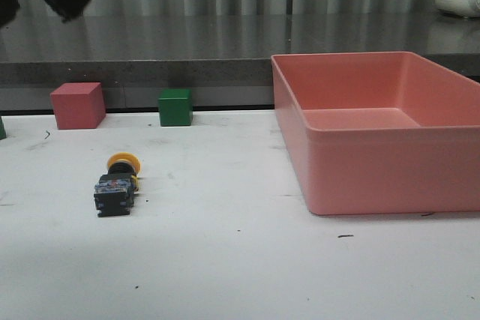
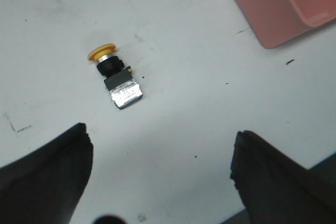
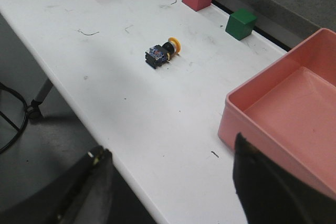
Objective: Place and stand button with both arms
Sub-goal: 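Lower the left gripper over the button and grasp its base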
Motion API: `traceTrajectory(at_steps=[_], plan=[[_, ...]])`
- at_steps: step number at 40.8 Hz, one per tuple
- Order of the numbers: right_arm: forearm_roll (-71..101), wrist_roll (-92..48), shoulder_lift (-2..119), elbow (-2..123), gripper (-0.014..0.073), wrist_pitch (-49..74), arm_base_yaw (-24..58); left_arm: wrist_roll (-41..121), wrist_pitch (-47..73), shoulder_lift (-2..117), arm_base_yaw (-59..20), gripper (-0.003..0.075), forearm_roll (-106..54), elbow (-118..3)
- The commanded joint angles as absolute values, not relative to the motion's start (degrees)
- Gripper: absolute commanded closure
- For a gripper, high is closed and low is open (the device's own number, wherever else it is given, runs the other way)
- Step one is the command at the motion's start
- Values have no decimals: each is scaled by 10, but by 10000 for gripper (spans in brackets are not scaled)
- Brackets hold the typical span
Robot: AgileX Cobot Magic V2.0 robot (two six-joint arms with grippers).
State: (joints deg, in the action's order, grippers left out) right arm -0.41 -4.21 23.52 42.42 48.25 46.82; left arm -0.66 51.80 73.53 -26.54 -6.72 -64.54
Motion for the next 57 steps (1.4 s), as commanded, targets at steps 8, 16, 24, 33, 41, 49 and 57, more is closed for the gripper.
traceTrajectory(at_steps=[8, 16, 24, 33, 41, 49, 57], plan=[[-6, -48, 238, 438, 84, 441, 469, -137, 534, 891, -270, 185, 9, -742], [-6, -48, 238, 438, 84, 441, 469, -204, 541, 989, -270, 185, 45, -796], [-6, -48, 238, 438, 84, 441, 469, -247, 541, 1053, -270, 185, 58, -836], [-6, -48, 238, 438, 84, 441, 469, -270, 540, 1105, -262, 188, 56, -864], [-6, -48, 238, 438, 84, 441, 469, -280, 526, 1138, -261, 188, 57, -880], [-6, -48, 238, 438, 84, 441, 469, -284, 521, 1161, -261, 188, 57, -880], [-6, -48, 238, 438, 84, 441, 469, -284, 521, 1179, -261, 235, 53, -881]])
